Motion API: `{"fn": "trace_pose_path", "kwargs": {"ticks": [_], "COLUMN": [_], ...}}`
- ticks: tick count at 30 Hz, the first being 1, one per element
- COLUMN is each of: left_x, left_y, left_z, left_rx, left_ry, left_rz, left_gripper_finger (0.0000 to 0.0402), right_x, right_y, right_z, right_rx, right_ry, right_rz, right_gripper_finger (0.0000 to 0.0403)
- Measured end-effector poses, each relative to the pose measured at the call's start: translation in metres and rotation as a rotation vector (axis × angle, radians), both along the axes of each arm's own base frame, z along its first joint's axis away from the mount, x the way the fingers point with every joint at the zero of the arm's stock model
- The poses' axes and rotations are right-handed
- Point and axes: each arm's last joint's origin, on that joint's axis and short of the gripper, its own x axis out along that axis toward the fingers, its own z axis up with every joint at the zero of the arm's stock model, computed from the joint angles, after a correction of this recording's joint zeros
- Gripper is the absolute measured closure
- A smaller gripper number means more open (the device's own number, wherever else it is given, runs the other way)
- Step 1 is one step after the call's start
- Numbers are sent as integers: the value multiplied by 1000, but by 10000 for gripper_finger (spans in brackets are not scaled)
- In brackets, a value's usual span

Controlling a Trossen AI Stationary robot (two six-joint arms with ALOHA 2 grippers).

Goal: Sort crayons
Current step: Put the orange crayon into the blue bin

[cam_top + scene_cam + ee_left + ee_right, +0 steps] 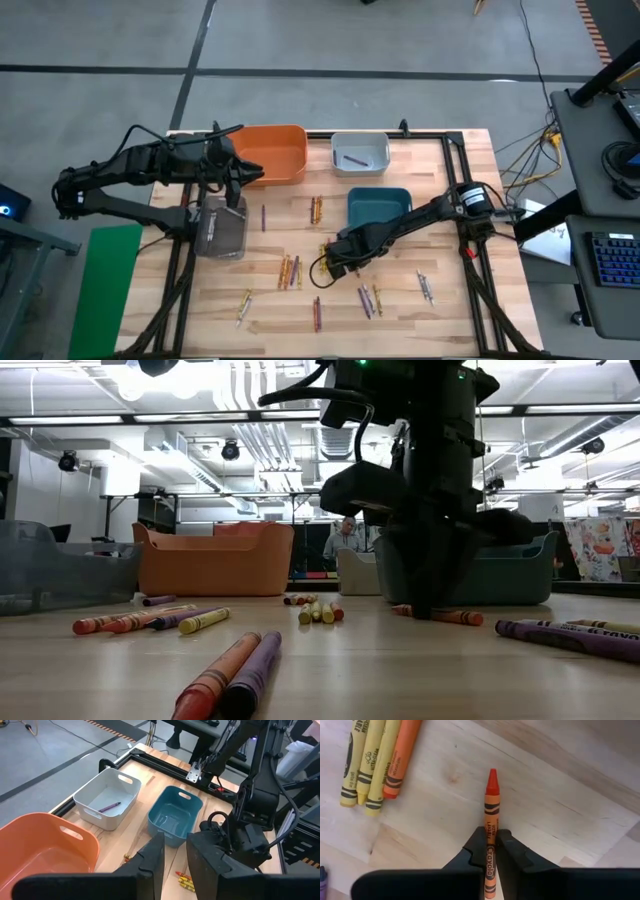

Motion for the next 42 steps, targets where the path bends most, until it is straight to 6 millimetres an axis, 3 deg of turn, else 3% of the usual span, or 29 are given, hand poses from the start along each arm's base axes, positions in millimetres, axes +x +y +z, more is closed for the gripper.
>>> {"fn": "trace_pose_path", "kwargs": {"ticks": [4,9,13,17,22,27,35,42], "left_x": [0,0,3,10,27,48,80,97], "left_y": [0,0,0,1,2,4,6,7], "left_z": [0,0,-2,-6,-15,-30,-60,-92], "left_rx": [0,-10,-30,-58,-140,-235,-373,-491], "left_ry": [1,1,5,24,63,116,243,426], "left_rz": [0,4,13,26,69,127,239,329], "left_gripper_finger": [338,338,338,338,338,338,338,338], "right_x": [4,5,-1,-16,-37,-47,-60,-62], "right_y": [1,-8,-33,-72,-119,-143,-147,-144], "right_z": [18,74,104,127,123,108,71,57], "right_rx": [6,-44,-139,-189,-211,-209,-196,-134], "right_ry": [-55,-197,-204,-153,70,157,221,152], "right_rz": [-2,-19,-16,-11,35,144,504,575], "right_gripper_finger": [392,393,393,393,392,392,392,354]}}
